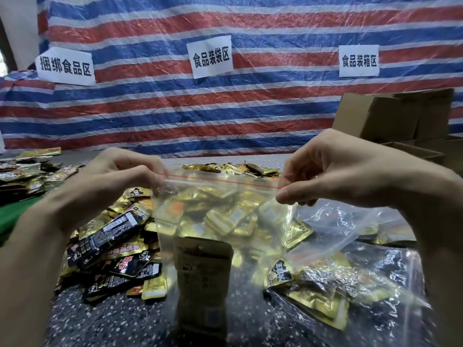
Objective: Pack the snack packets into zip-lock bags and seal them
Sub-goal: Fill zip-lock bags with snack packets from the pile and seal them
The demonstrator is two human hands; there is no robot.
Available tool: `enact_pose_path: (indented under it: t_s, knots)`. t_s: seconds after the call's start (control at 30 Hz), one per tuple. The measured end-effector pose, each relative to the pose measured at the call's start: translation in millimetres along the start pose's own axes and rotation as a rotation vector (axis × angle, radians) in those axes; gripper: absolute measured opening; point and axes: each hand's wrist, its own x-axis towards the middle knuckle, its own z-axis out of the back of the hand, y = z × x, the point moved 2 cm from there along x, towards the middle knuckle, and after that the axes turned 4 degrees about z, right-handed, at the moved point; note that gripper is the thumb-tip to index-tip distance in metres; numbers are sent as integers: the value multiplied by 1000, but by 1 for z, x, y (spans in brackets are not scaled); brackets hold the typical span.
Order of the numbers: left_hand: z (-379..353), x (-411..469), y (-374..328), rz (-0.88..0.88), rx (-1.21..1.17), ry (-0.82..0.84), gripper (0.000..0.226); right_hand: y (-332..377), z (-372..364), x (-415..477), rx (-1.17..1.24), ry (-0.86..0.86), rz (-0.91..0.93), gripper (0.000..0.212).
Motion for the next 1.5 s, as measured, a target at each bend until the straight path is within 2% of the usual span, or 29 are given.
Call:
enact_pose_path:
  t_s: [0.1,0.17,0.2,0.27,0.4,0.47,0.6,0.73,0.8,0.87,0.93,1.0,1.07,1.1,1.17,1.23,1.3,1.37,1.43,1.47,1.5]
  knots:
    - [-13,4,13,59,-242,209,20,0,2,-1,13,-15,0,13]
    - [-21,7,28,156,-371,307,49,-3,3,0,15,-29,-23,10]
    - [-29,8,33,181,-385,360,58,-5,3,1,6,-39,-37,9]
    - [-44,9,39,173,-307,394,50,-10,2,3,-23,-67,-84,11]
    - [-61,16,37,189,-202,247,49,-26,4,0,-121,-68,-247,16]
    - [-70,20,28,187,-182,229,39,-31,7,-3,-153,-91,-317,20]
    - [-86,41,-7,136,-151,94,15,-25,10,-4,-216,-204,-267,39]
    - [-92,89,-50,79,-182,-200,16,-14,4,-8,-96,15,-214,37]
    - [-98,116,-68,-16,-220,-313,19,-14,5,-10,-129,31,-247,33]
    - [-113,140,-81,-151,-214,-425,17,-18,13,-13,-130,-51,-277,27]
    - [-141,155,-94,-365,-126,-557,16,-25,28,-20,-115,-218,-316,25]
    - [-181,160,-90,-506,46,-546,7,-34,45,-27,-110,-420,-348,25]
    - [-229,159,-64,-402,285,-336,9,-40,55,-32,-79,-534,-390,27]
    - [-250,154,-46,-292,424,-222,9,-43,57,-33,-63,-544,-415,30]
    - [-275,139,-17,-152,572,-116,12,-46,56,-33,-42,-512,-452,33]
    - [-282,127,-1,-83,477,-99,14,-48,53,-31,-39,-456,-469,32]
    - [-280,121,3,-25,407,-127,5,-49,49,-28,-34,-373,-481,29]
    - [-278,118,8,85,507,-191,39,-48,45,-25,-22,-290,-490,26]
    - [-274,113,13,257,473,-216,80,-47,41,-23,-19,-239,-489,25]
    - [-273,111,15,331,375,-188,89,-46,40,-22,-18,-224,-485,25]
    - [-274,112,17,375,295,-147,83,-46,39,-20,-16,-213,-480,25]
